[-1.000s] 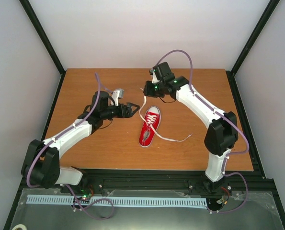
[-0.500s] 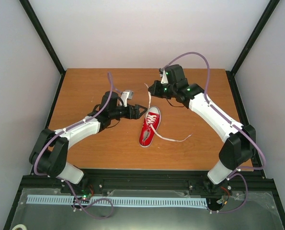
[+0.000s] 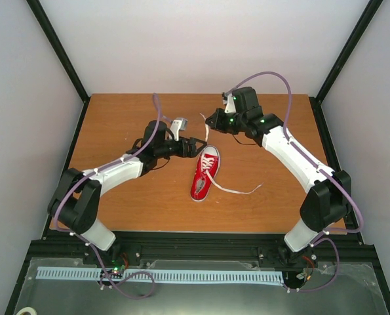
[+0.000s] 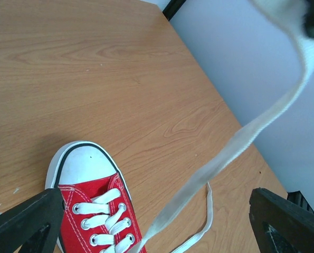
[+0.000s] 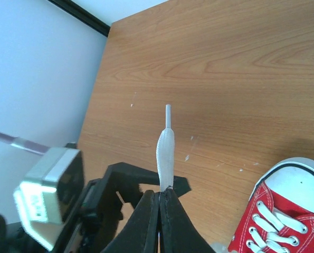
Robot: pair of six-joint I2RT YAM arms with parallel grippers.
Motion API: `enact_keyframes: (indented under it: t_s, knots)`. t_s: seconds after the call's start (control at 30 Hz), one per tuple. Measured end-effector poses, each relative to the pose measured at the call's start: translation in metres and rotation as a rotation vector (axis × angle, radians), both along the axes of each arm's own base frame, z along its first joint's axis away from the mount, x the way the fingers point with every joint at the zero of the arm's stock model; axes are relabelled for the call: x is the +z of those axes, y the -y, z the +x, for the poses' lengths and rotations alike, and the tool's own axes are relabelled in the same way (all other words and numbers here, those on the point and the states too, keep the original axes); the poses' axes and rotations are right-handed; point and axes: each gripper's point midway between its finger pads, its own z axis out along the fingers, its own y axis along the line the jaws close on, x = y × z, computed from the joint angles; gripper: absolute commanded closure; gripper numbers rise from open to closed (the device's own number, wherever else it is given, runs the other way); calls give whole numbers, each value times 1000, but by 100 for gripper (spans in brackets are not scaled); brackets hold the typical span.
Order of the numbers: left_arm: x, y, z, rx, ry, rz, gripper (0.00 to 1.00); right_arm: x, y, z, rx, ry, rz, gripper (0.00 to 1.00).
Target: Tie the shoes
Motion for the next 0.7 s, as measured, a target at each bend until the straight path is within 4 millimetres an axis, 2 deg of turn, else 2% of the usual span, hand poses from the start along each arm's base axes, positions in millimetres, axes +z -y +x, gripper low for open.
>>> enact_keyframes:
  t_s: [0.17, 0.27, 0.33, 0.4, 0.53, 0.6, 0.7]
  knots:
    - [-17, 8, 4, -26, -24, -1, 5, 5, -3, 0, 7, 1, 20, 97]
    - [-29, 13, 7, -46, -53, -1, 12, 6, -3, 0, 3, -3, 25, 97]
    - [-34, 16, 6, -59, -65, -7, 25, 7, -3, 0, 3, -6, 30, 97]
    - [-36, 18, 5, -71, -73, -15, 45, 7, -4, -1, 3, -8, 33, 97]
    - [-34, 27, 8, -99, -79, -44, 60, 7, -4, -1, 2, -15, 39, 97]
    - [-32, 31, 8, -114, -77, -57, 71, 7, -4, -1, -1, -16, 38, 97]
    - [-29, 35, 6, -128, -82, -74, 97, 6, -2, 0, -13, -18, 30, 97]
